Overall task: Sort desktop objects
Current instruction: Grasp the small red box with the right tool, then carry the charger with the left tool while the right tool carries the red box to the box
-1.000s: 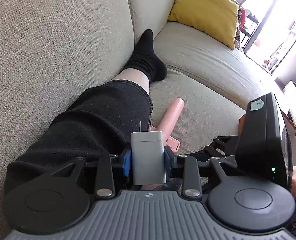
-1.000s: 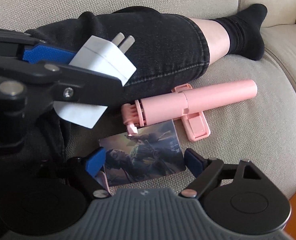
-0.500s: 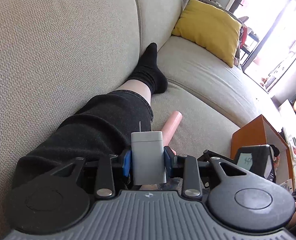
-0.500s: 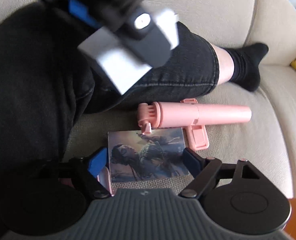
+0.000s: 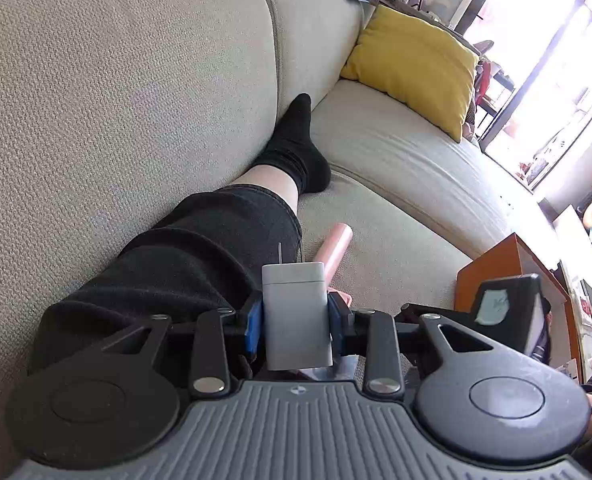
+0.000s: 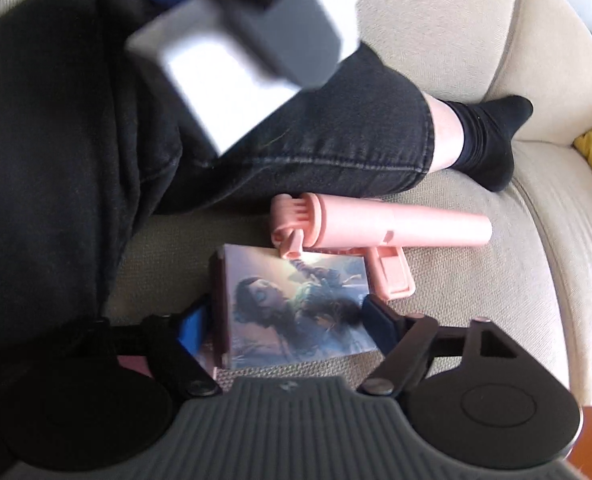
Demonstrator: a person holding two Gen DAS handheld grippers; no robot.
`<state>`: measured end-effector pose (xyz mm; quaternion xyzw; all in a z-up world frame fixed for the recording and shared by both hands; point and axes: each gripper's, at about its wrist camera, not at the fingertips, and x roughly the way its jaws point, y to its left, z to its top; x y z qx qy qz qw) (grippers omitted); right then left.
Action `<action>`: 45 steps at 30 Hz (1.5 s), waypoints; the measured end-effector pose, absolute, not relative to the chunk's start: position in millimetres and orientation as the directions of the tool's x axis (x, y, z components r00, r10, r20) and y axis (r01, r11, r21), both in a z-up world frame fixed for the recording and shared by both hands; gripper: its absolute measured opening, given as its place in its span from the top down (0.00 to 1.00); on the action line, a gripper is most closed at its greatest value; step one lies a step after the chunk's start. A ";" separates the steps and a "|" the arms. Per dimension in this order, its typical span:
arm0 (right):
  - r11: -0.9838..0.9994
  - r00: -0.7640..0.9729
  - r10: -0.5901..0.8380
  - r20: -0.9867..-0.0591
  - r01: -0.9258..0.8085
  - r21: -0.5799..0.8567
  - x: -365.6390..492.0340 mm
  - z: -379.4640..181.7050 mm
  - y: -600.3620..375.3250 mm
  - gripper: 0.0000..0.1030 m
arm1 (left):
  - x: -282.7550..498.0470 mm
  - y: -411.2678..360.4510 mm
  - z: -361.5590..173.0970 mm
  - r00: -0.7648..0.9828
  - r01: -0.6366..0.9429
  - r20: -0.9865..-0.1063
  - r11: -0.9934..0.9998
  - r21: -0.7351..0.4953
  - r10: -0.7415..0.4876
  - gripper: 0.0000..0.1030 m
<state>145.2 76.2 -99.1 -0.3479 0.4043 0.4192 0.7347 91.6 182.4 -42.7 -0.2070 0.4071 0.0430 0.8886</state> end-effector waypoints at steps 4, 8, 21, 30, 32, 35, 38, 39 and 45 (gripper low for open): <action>0.469 0.286 0.371 -0.884 -0.879 -0.087 157.9 -73.2 56.0 0.53 | 91.9 177.1 -43.4 0.663 -0.224 -0.739 0.912 -0.344 -0.115 0.63; 0.570 0.272 0.400 -0.875 -0.822 0.005 178.6 -52.6 23.2 0.67 | 95.1 172.2 -47.1 0.653 -0.211 -0.746 0.915 -0.344 -0.130 0.63; 0.682 0.302 0.403 -0.864 -0.729 0.063 198.2 -56.5 1.1 0.76 | 106.9 153.1 -65.2 0.603 -0.170 -0.774 0.918 -0.360 -0.192 0.63; 0.773 0.385 0.489 -0.783 -0.608 0.183 169.0 -38.1 -35.8 0.77 | 108.2 138.1 -59.5 0.591 -0.140 -0.783 0.931 -0.336 -0.194 0.63; 0.783 0.413 0.499 -0.762 -0.591 0.193 161.5 -27.3 -52.3 0.77 | 107.8 129.1 -51.0 0.602 -0.113 -0.771 0.934 -0.340 -0.208 0.63; 0.802 0.454 0.513 -0.729 -0.556 0.219 150.8 -5.5 -82.4 0.77 | 106.8 114.6 -36.6 0.618 -0.060 -0.746 0.931 -0.361 -0.249 0.63; 0.820 0.505 0.520 -0.689 -0.519 0.239 137.6 19.8 -115.4 0.77 | 108.0 93.5 -19.1 0.628 0.014 -0.716 0.924 -0.382 -0.306 0.63; 0.828 0.524 0.516 -0.677 -0.507 0.239 133.3 26.8 -125.7 0.77 | 108.9 86.1 -14.0 0.630 0.039 -0.706 0.922 -0.385 -0.322 0.63; 0.900 0.627 0.421 -0.655 -0.380 0.215 109.1 56.4 -196.0 0.77 | 123.6 28.2 4.4 0.590 0.202 -0.665 0.881 -0.427 -0.458 0.63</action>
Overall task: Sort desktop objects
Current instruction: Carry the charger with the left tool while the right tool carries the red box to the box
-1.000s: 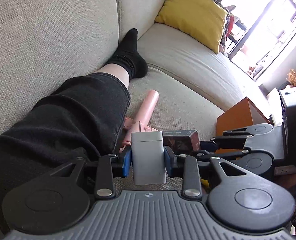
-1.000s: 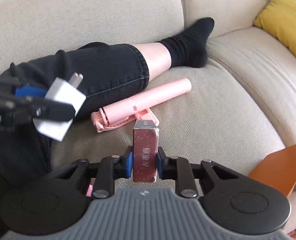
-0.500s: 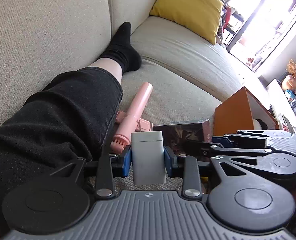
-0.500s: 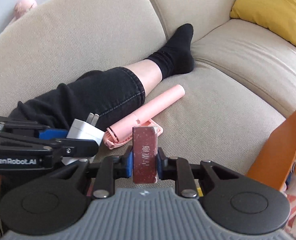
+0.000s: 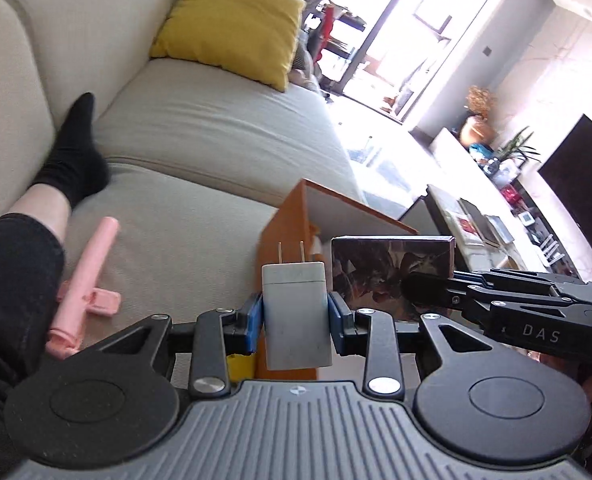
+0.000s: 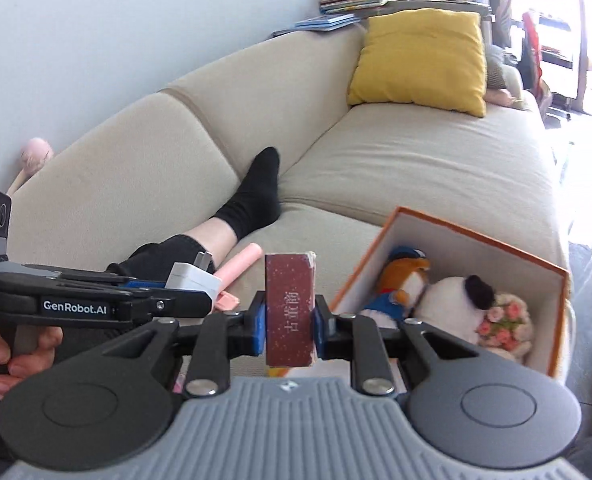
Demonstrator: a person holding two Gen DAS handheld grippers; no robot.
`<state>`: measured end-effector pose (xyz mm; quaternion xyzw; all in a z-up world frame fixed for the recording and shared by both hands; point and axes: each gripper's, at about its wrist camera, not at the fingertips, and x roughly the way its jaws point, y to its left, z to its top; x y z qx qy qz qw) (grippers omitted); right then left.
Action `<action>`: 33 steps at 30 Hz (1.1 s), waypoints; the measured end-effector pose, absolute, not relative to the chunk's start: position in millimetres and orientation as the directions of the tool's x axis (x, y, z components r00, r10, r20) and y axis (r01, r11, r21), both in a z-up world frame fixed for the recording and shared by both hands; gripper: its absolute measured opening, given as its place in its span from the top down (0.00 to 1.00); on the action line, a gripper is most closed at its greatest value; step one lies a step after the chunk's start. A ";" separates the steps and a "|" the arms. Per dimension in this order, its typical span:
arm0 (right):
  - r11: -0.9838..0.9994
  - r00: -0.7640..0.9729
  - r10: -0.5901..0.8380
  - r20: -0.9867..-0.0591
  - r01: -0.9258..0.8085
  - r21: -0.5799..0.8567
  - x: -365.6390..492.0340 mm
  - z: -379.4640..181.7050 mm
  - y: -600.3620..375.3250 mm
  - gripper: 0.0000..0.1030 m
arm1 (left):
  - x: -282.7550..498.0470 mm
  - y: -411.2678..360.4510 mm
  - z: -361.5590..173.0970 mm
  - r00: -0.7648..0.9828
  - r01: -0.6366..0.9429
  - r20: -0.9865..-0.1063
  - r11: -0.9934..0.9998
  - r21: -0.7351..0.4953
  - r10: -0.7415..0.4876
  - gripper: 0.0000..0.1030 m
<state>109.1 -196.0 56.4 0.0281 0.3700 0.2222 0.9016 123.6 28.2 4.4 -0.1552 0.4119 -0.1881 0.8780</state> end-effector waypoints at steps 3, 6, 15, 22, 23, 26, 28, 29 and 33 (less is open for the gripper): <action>0.944 0.642 0.321 -0.697 -0.273 0.183 102.3 53.3 -230.3 0.77 | 134.5 -6.0 -2.0 0.533 0.261 -0.670 0.853 -0.452 -0.518 0.63; 0.966 0.606 0.254 -0.754 -0.191 0.172 104.8 36.5 -256.2 0.77 | 147.6 -36.9 -16.3 0.462 0.290 -0.685 0.826 -0.483 -0.563 0.63; 0.984 0.497 0.169 -0.851 -0.137 0.115 121.8 -20.7 -261.7 0.77 | 180.8 -96.4 -69.8 0.318 0.267 -0.790 0.849 -0.456 -0.524 0.63; 0.990 0.457 0.125 -0.881 -0.116 0.080 131.2 -46.6 -259.6 0.77 | 189.6 -110.0 -86.4 0.296 0.258 -0.816 0.864 -0.432 -0.496 0.63; 0.991 0.456 0.120 -0.882 -0.112 0.076 132.2 -48.9 -259.6 0.77 | 190.8 -111.8 -88.6 0.287 0.255 -0.820 0.864 -0.433 -0.496 0.63; 0.993 0.452 0.106 -0.886 -0.095 0.071 135.5 -56.2 -260.2 0.77 | 194.3 -115.8 -94.6 0.264 0.249 -0.828 0.864 -0.437 -0.495 0.63; 0.994 0.462 0.088 -0.882 -0.095 0.049 135.5 -57.2 -259.6 0.77 | 195.6 -118.0 -97.4 0.255 0.249 -0.832 0.865 -0.436 -0.493 0.63; 0.994 0.465 0.088 -0.881 -0.094 0.050 135.3 -57.0 -259.8 0.77 | 196.2 -119.0 -98.4 0.251 0.250 -0.833 0.864 -0.436 -0.493 0.63; 0.993 0.458 0.103 -0.883 -0.097 0.065 134.2 -54.8 -262.5 0.76 | 199.1 -119.9 -100.0 0.253 0.249 -0.837 0.869 -0.429 -0.485 0.63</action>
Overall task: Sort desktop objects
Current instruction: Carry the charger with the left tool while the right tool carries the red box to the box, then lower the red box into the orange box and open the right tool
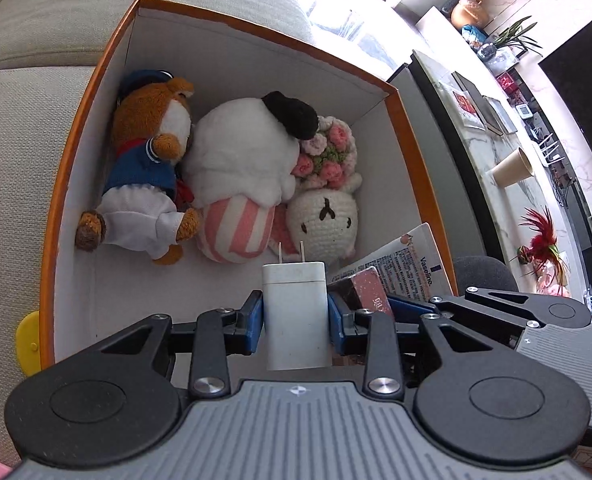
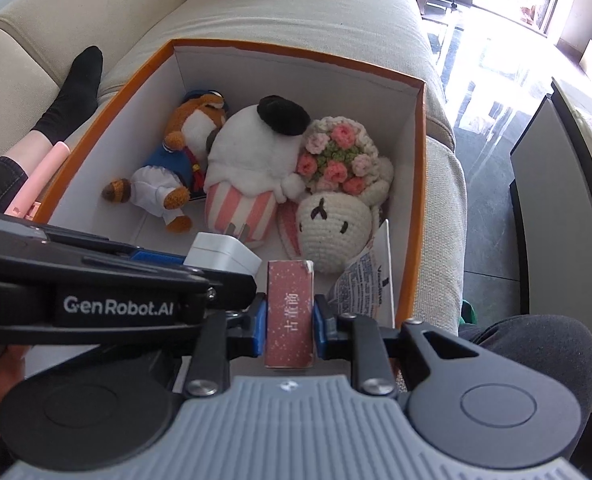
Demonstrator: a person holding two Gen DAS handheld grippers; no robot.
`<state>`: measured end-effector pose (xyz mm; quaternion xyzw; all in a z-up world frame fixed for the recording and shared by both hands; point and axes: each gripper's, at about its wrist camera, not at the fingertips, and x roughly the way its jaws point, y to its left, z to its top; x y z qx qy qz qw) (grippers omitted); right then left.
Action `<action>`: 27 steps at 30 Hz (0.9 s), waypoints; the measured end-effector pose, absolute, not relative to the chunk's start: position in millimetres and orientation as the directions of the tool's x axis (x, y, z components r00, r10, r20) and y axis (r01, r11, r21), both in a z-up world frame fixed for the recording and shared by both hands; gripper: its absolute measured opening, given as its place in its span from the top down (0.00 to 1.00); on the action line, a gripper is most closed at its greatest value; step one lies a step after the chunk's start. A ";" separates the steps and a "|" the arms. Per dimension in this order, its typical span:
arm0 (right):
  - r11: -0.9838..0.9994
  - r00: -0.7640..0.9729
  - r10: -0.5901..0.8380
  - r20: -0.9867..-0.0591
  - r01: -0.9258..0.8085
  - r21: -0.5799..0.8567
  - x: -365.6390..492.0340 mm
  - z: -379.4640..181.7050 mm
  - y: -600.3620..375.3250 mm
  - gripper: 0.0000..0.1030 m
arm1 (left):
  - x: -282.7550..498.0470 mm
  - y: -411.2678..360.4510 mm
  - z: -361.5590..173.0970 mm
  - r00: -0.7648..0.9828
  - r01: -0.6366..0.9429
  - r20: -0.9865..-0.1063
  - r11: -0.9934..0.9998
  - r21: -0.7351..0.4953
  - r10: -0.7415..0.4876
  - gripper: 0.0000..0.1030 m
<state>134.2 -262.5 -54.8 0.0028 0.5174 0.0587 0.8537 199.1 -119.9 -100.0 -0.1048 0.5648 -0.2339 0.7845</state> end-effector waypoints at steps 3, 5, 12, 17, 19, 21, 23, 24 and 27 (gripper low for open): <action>0.992 0.467 0.114 -0.877 -0.108 0.072 132.4 -49.4 -264.6 0.75 | 201.5 -118.3 -102.3 0.242 0.239 -0.835 0.864 -0.442 -0.494 0.63; 0.990 0.486 0.110 -0.867 -0.128 0.053 128.4 -43.3 -264.4 0.73 | 201.6 -117.3 -102.9 0.239 0.234 -0.833 0.862 -0.449 -0.498 0.63; 0.978 0.499 0.129 -0.857 -0.208 0.026 102.6 -17.5 -266.9 0.69 | 197.9 -109.4 -90.8 0.277 0.241 -0.825 0.867 -0.436 -0.492 0.63; 0.973 0.366 0.194 -0.910 -0.187 0.132 101.2 -35.7 -265.4 0.82 | 193.5 -104.0 -77.1 0.317 0.257 -0.810 0.866 -0.428 -0.494 0.63; 0.975 0.336 0.188 -0.923 -0.176 0.135 103.6 -49.4 -260.6 0.86 | 192.0 -101.5 -73.7 0.323 0.259 -0.802 0.862 -0.436 -0.502 0.63; 0.973 0.320 0.204 -0.925 -0.168 0.156 109.3 -58.3 -254.7 0.89 | 191.0 -97.9 -71.1 0.330 0.253 -0.799 0.862 -0.439 -0.503 0.63; 0.970 0.307 0.229 -0.923 -0.156 0.189 115.1 -64.5 -249.2 0.89 | 190.7 -93.6 -67.5 0.346 0.244 -0.795 0.866 -0.437 -0.499 0.63; 0.969 0.304 0.234 -0.924 -0.149 0.196 117.8 -66.5 -245.5 0.88 | 190.8 -93.1 -65.2 0.356 0.241 -0.791 0.867 -0.436 -0.497 0.63; 0.972 0.279 0.226 -0.933 -0.123 0.199 126.5 -75.6 -236.2 0.88 | 190.9 -87.1 -58.6 0.385 0.234 -0.783 0.872 -0.429 -0.489 0.63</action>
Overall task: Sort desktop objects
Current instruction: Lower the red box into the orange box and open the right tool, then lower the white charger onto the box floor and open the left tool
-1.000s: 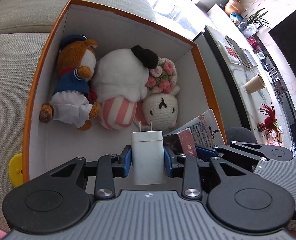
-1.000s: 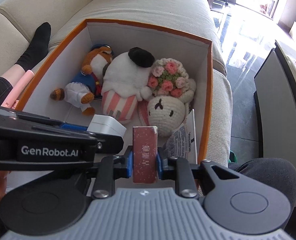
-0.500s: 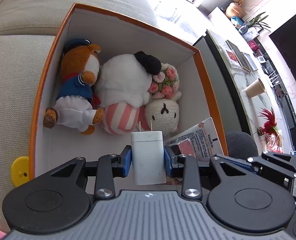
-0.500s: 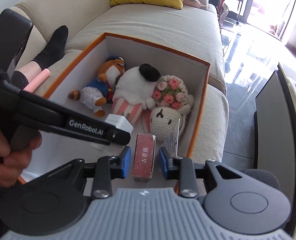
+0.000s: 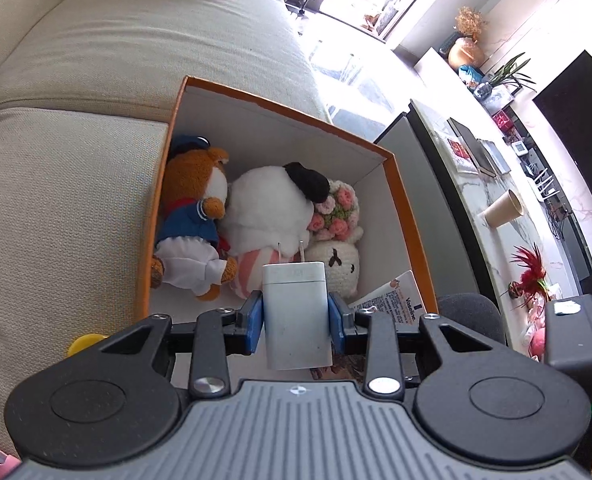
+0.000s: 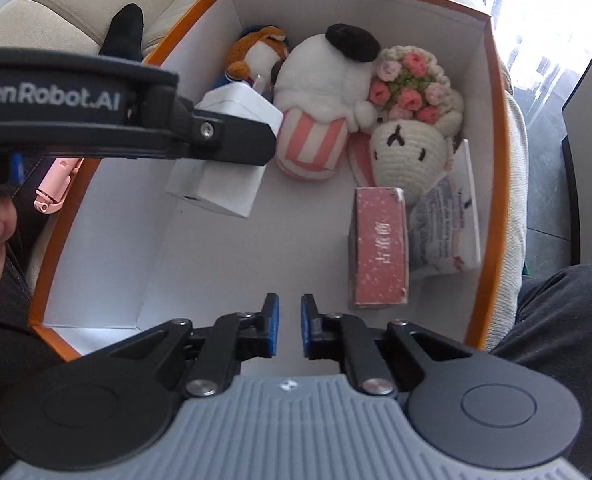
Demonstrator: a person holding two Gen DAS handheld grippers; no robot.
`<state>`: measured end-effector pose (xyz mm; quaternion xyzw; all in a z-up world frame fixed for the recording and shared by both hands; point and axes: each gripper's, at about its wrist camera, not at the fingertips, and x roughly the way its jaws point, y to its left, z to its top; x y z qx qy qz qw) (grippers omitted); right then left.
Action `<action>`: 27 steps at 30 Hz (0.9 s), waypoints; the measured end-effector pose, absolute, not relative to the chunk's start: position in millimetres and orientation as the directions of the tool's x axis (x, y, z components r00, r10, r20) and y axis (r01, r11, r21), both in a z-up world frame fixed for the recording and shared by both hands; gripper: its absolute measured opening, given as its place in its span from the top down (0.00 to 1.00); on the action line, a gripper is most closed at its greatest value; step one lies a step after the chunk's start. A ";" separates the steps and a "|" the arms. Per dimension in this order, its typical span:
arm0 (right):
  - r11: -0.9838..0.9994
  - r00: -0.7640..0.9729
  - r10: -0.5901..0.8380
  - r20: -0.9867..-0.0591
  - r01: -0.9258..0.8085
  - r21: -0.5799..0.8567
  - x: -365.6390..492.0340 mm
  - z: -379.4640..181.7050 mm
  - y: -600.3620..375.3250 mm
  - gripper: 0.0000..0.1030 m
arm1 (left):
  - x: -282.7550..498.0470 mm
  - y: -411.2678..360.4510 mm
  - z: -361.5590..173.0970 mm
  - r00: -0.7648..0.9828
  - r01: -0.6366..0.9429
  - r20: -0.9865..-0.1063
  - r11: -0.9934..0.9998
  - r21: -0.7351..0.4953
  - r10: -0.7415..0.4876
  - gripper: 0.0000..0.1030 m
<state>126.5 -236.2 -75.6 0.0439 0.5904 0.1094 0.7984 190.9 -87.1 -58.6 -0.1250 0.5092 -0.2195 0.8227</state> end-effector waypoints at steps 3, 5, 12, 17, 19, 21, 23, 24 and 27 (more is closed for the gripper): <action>0.977 0.240 0.210 -0.948 -0.089 0.194 129.9 -83.4 -237.6 0.88 | 189.6 -83.6 -53.7 0.397 0.240 -0.776 0.872 -0.427 -0.490 0.63; 0.979 0.230 0.204 -0.952 -0.078 0.191 129.2 -83.0 -242.1 0.87 | 188.8 -83.8 -52.0 0.398 0.249 -0.773 0.869 -0.427 -0.494 0.63; 0.990 0.246 0.138 -0.959 -0.026 0.136 137.0 -85.5 -240.5 0.88 | 187.3 -83.4 -52.2 0.391 0.265 -0.755 0.850 -0.455 -0.526 0.63; 0.985 0.293 0.144 -0.945 0.045 0.164 142.4 -91.2 -242.0 0.88 | 187.2 -76.4 -53.0 0.398 0.251 -0.758 0.856 -0.452 -0.517 0.63; 0.982 0.308 0.149 -0.940 0.061 0.176 144.7 -91.9 -241.8 0.88 | 187.7 -74.3 -53.5 0.399 0.248 -0.756 0.855 -0.456 -0.519 0.63; 0.979 0.319 0.156 -0.935 0.079 0.190 146.8 -92.0 -242.2 0.88 | 188.1 -73.2 -54.3 0.398 0.246 -0.754 0.853 -0.461 -0.522 0.63; 0.974 0.311 0.168 -0.935 0.094 0.206 148.4 -93.4 -242.5 0.88 | 188.4 -72.4 -55.0 0.395 0.251 -0.753 0.850 -0.463 -0.526 0.63; 0.970 0.308 0.182 -0.934 0.099 0.221 148.4 -93.8 -242.8 0.88 | 188.7 -72.7 -55.4 0.392 0.256 -0.753 0.849 -0.462 -0.529 0.63; 0.974 0.303 0.184 -0.935 0.072 0.215 144.7 -89.5 -238.9 0.83 | 189.4 -77.7 -58.6 0.370 0.281 -0.767 0.850 -0.446 -0.525 0.63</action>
